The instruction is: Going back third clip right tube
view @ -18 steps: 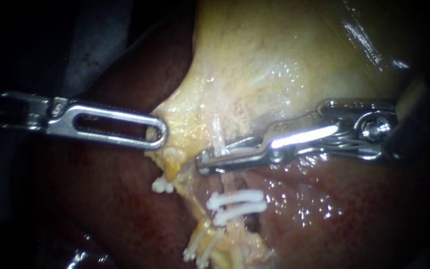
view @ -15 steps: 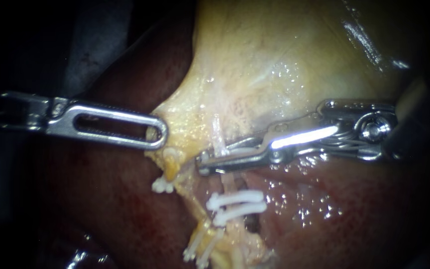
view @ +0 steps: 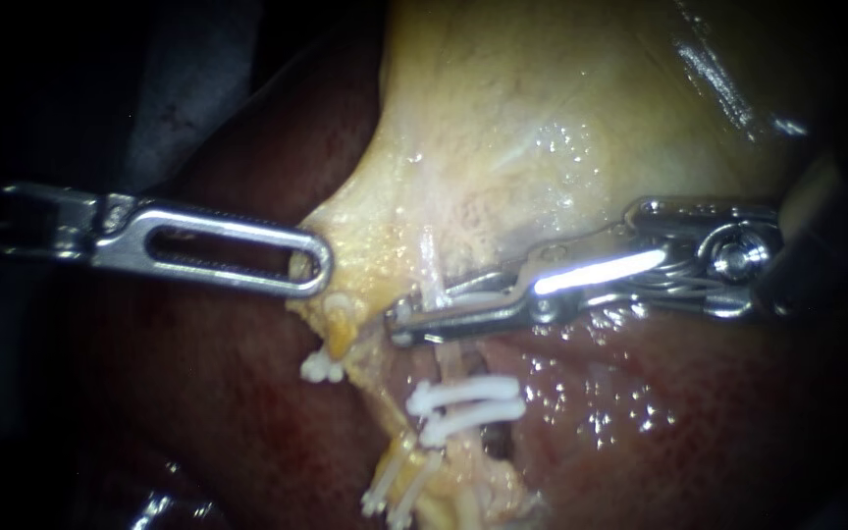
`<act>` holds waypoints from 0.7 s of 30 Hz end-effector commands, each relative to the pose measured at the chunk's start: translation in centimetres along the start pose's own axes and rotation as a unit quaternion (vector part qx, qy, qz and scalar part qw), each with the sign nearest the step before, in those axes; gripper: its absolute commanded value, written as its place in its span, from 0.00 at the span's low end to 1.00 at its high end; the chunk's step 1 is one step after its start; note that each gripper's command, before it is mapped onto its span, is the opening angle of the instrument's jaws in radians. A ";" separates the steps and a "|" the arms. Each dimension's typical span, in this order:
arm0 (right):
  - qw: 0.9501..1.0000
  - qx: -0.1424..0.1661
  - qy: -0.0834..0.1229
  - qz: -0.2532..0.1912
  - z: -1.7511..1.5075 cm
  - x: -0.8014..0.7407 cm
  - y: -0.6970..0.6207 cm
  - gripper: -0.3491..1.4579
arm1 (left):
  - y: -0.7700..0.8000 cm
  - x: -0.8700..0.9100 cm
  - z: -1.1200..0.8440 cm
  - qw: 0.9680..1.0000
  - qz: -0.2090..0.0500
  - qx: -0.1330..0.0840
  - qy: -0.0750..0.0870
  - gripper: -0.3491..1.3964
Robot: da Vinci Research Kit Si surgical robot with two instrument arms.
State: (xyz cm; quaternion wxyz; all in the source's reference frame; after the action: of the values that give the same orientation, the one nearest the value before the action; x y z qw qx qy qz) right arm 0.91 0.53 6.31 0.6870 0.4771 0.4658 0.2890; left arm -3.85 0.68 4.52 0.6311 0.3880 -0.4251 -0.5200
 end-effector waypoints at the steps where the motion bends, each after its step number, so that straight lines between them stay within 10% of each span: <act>1: 1.000 0.000 0.000 -0.001 0.01 0.00 0.00 0.08 | 0.00 0.00 0.00 1.000 0.000 0.000 0.000 0.00; 10: 1.000 -0.002 -0.002 -0.024 0.06 -0.08 0.03 0.38 | -0.02 0.01 0.00 1.000 0.000 0.000 0.000 0.00; 21: 0.996 -0.007 -0.002 -0.092 0.06 -0.06 0.06 0.46 | -0.02 0.01 0.00 1.000 0.000 0.000 0.000 0.00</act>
State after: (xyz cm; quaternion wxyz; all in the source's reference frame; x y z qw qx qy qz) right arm 0.94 0.49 6.39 0.7158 0.4258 0.5068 0.2225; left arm -3.86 0.67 4.50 0.6309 0.3876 -0.4250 -0.5206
